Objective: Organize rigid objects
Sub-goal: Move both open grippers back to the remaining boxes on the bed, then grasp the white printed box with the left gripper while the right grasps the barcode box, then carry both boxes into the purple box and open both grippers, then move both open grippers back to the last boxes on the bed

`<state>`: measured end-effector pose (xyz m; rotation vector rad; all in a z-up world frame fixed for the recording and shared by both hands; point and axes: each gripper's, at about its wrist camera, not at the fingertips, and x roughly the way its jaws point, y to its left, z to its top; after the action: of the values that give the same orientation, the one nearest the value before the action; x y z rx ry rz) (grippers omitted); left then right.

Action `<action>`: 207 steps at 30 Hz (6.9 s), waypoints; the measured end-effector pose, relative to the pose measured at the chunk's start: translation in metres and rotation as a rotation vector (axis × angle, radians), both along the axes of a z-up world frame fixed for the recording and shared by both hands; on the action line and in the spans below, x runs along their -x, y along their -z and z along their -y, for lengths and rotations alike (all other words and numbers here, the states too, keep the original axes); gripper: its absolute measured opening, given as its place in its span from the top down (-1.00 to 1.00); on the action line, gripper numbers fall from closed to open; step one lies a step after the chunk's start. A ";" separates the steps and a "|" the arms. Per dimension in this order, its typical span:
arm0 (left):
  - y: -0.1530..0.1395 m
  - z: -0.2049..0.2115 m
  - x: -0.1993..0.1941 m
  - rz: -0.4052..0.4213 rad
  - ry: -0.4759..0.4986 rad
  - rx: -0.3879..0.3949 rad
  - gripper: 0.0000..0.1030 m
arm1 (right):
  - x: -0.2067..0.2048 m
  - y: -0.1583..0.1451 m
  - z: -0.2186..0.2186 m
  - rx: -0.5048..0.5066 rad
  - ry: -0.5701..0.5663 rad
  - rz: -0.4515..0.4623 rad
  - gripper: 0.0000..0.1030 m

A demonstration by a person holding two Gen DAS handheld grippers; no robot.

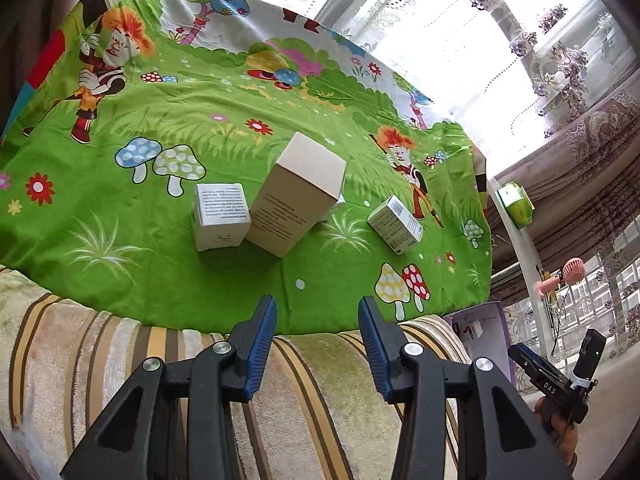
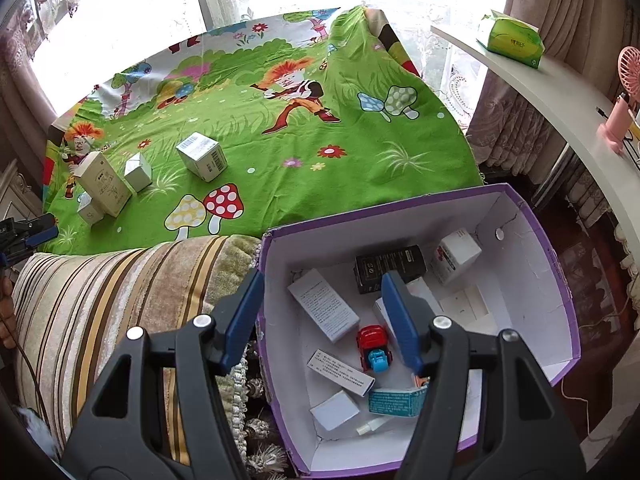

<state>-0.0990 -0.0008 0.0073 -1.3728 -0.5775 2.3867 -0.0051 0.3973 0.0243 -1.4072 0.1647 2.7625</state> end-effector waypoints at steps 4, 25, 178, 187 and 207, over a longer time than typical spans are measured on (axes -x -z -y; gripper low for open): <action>0.009 0.008 0.012 0.039 -0.026 0.051 0.14 | 0.014 0.000 0.014 -0.007 -0.035 0.005 -0.26; 0.045 0.000 0.089 0.150 -0.068 0.293 -0.02 | 0.114 0.021 0.093 -0.065 -0.243 0.036 -0.38; -0.038 -0.193 0.017 -0.217 0.347 0.269 -0.36 | -0.003 -0.008 -0.042 0.024 0.080 -0.031 -0.27; -0.046 -0.104 0.046 -0.252 0.218 0.312 -0.40 | 0.015 -0.012 -0.010 0.030 0.025 -0.045 -0.27; 0.001 -0.053 0.096 -0.176 0.298 0.446 -0.63 | 0.093 -0.012 0.092 0.006 -0.209 -0.018 -0.27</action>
<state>-0.1947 0.0522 0.0063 -1.2789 0.2095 2.4324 -0.0978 0.3049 0.0365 -1.4806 0.0274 2.9425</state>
